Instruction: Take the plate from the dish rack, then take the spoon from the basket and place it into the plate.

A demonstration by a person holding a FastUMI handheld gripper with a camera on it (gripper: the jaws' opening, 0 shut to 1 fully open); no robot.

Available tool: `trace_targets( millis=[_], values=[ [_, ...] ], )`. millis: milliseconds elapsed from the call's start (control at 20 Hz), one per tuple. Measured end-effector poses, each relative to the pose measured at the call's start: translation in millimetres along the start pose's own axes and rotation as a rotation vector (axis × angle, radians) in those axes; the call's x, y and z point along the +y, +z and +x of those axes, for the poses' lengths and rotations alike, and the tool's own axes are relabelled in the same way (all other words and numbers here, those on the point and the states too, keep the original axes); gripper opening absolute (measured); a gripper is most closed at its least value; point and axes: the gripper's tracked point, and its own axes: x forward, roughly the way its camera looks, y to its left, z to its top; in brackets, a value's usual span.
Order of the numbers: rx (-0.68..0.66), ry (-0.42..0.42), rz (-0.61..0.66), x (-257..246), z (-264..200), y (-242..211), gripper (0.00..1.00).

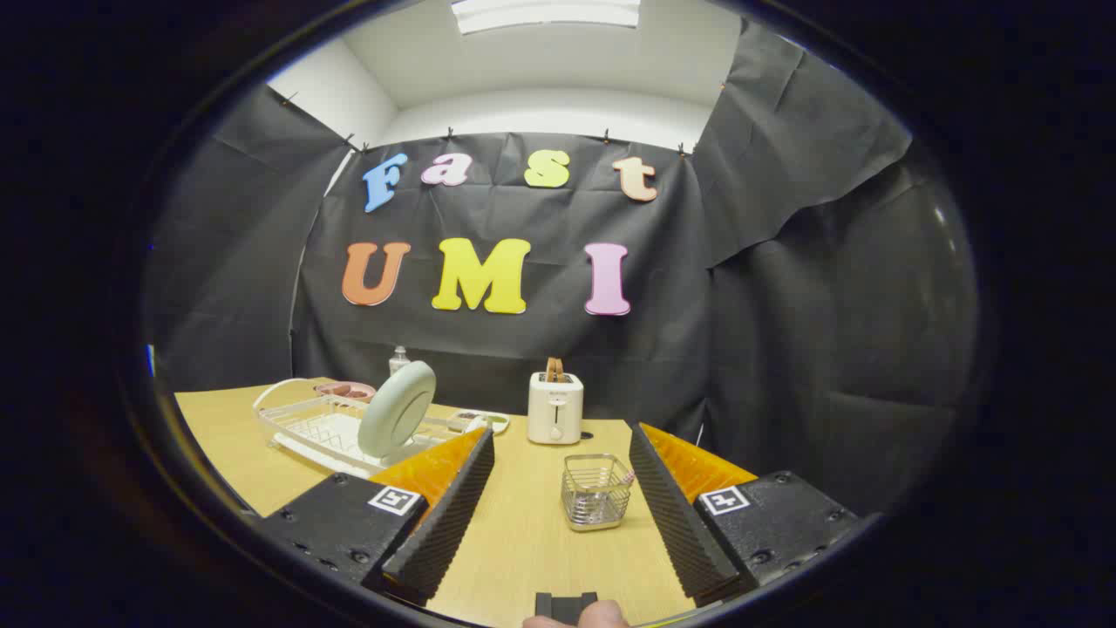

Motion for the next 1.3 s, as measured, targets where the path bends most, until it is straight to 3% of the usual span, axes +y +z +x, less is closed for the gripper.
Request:
trace_targets(
  millis=[950, 1300],
  values=[
    [0.001, 0.021, 0.026, 11, 8, 10, 1.0],
    [0.01, 0.089, 0.02, 24, 31, 53, 1.0]
  ],
)
